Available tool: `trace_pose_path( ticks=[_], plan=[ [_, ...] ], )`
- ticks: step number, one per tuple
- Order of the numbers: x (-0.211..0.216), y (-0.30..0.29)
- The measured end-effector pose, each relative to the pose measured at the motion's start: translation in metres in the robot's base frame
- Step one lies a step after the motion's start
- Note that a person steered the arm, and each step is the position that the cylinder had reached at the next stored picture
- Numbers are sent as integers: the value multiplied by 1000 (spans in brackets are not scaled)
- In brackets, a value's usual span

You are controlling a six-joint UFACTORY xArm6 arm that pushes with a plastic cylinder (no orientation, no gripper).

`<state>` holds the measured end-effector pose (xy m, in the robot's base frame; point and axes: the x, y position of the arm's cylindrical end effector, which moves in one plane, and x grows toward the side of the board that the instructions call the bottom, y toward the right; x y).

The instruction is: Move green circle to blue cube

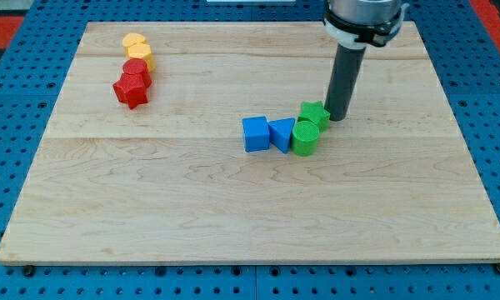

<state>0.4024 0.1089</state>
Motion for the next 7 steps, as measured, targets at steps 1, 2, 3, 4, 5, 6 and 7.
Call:
trace_pose_path(
  ticks=[1, 2, 3, 4, 5, 6, 7],
  plan=[
    [-3, -22],
    [-3, -32],
    [-3, -32],
    [6, -3],
    [40, 15],
    [44, -6],
    [54, -6]
  ],
)
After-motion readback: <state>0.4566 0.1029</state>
